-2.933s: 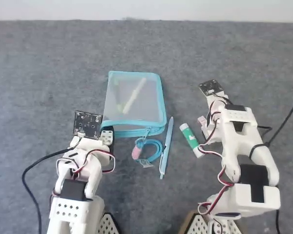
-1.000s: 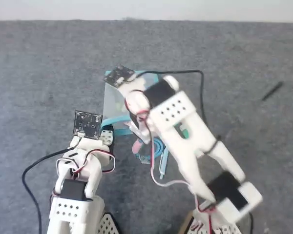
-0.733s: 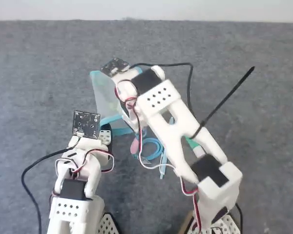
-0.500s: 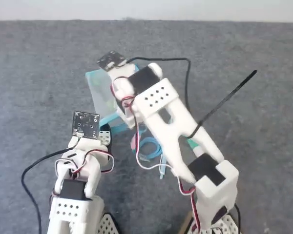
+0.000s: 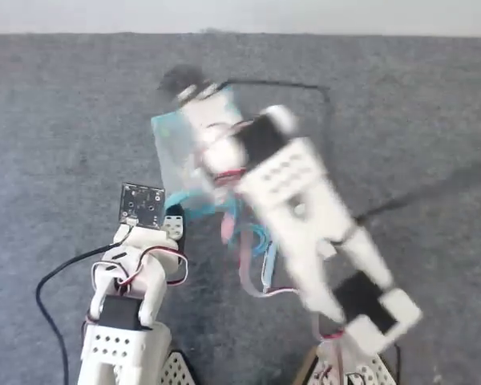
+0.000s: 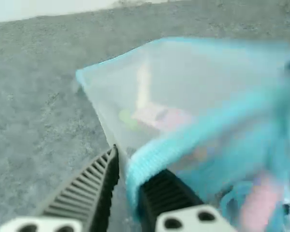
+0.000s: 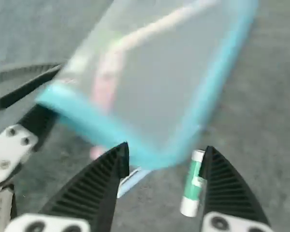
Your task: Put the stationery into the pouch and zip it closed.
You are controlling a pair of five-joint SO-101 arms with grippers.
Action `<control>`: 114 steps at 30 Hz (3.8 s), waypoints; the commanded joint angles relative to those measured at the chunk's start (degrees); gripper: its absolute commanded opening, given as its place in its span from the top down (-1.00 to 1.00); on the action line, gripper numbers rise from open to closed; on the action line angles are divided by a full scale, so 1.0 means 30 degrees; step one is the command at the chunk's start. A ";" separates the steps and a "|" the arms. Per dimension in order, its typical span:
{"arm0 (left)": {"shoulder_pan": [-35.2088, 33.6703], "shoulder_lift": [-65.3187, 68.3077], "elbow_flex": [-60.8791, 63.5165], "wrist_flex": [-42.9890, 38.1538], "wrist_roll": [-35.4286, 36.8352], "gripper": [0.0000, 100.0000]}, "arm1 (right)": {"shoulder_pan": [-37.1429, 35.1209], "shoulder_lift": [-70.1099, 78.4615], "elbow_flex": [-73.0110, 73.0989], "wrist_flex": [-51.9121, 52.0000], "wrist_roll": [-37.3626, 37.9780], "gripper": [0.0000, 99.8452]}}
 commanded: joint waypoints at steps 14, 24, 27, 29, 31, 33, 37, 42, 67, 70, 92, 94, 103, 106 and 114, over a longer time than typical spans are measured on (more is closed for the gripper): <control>-0.1114 0.0147 -0.0864 -0.0527 -0.0088 0.97 | 0.6930 -0.3883 1.9429 -0.8864 0.3575 0.56; -0.1114 0.0147 -0.0806 -0.0498 -0.0088 0.97 | 0.7546 -0.2681 2.2505 -1.2264 0.3663 0.56; -0.1114 0.0147 -0.0806 -0.0469 -0.0088 0.97 | 0.7868 -0.1890 2.2593 -1.2645 0.3663 0.56; -0.1114 0.0147 -0.0806 -0.0469 -0.0088 0.97 | 0.8015 -0.1421 2.2593 -1.2703 0.3663 0.58; -0.1114 0.0147 -0.0806 -0.0469 -0.0117 0.97 | 0.8044 -0.1216 2.2593 -1.2703 0.3663 0.68; -0.1114 0.0147 -0.0806 -0.0469 -0.0117 0.97 | 0.8073 -0.1099 2.2593 -1.2703 0.3663 0.79; -0.1114 0.0147 -0.0806 -0.0469 -0.0117 0.97 | 0.8073 -0.1158 2.2505 -1.2557 0.3663 0.93; -0.1114 0.0147 -0.0806 -0.0498 -0.0117 0.97 | 0.8161 -0.2476 2.2447 -1.1795 0.3810 0.99; -0.1114 0.0205 -0.0777 -0.0527 -0.0059 0.97 | -0.2681 -1.2615 1.6586 0.0571 0.4542 0.99; -0.1114 0.0205 -0.0777 -0.0527 -0.0059 0.97 | -0.2681 -1.0418 1.5297 0.0513 0.4308 0.99; -0.0967 0.0234 -0.0777 -0.0527 -0.0117 0.97 | -0.2681 0.1099 0.5421 0.0513 0.2930 0.99; -0.0938 0.0234 -0.0777 -0.0527 -0.0117 0.97 | -0.2681 0.1626 0.4659 0.0571 0.2725 0.99; 0.0850 0.0176 -0.0308 -0.0527 -0.0147 0.97 | -0.2681 0.2857 0.2286 0.0601 0.1201 0.99; 0.0908 0.0176 -0.0308 -0.0527 -0.0147 0.97 | -0.2652 0.3033 0.1465 0.0513 0.1172 0.99; 0.0762 0.0176 -0.0308 -0.0527 -0.0147 0.97 | -0.2681 0.3326 0.0234 0.0454 0.0469 0.78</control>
